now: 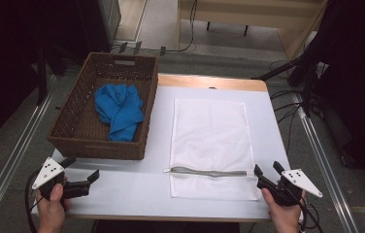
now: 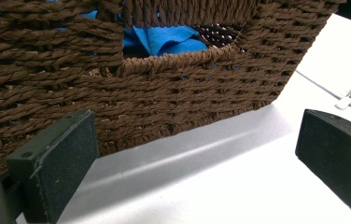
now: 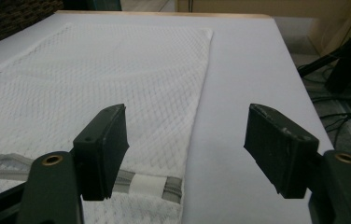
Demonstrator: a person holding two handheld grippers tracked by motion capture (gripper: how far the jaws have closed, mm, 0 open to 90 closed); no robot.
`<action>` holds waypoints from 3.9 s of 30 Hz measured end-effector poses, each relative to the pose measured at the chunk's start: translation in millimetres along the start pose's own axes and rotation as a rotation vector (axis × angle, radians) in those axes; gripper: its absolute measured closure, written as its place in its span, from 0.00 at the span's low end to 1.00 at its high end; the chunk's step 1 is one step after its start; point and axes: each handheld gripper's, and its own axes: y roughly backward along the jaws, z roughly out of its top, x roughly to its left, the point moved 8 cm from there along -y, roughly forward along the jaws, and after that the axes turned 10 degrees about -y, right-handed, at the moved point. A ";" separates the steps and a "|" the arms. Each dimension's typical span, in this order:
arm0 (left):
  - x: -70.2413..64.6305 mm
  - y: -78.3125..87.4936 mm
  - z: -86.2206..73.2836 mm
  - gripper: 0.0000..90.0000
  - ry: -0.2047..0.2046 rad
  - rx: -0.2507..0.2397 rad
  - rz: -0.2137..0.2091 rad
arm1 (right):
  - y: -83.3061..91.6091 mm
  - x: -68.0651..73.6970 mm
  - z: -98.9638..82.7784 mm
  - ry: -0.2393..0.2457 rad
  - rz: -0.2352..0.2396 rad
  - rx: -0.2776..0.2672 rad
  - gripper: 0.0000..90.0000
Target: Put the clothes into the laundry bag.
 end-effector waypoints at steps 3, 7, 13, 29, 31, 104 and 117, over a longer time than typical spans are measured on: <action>0.1 5.2 6.8 0.00 -0.008 -0.025 0.040 | 2.7 6.5 3.9 0.022 0.009 0.016 0.52; -2.8 8.7 13.3 0.00 -0.001 -0.040 0.045 | 8.2 20.7 12.5 0.025 0.060 -0.004 0.55; -10.8 -1.2 29.8 0.00 -0.021 -0.004 0.024 | -0.9 41.4 34.7 -0.002 0.152 0.042 0.49; -21.9 -15.8 11.2 0.00 -0.028 -0.002 -0.035 | -38.8 87.7 -13.2 0.138 0.294 0.314 0.72; -21.5 -15.6 9.8 0.00 -0.028 0.003 -0.034 | -40.4 93.3 -20.7 0.156 0.306 0.335 0.75; -35.2 7.8 87.0 0.00 -0.011 -0.066 -0.050 | -58.1 82.3 -3.0 0.112 0.218 0.251 0.93; -11.6 -17.0 111.2 0.00 -0.015 -0.008 -0.010 | -56.1 87.1 -7.1 0.112 0.244 0.236 0.99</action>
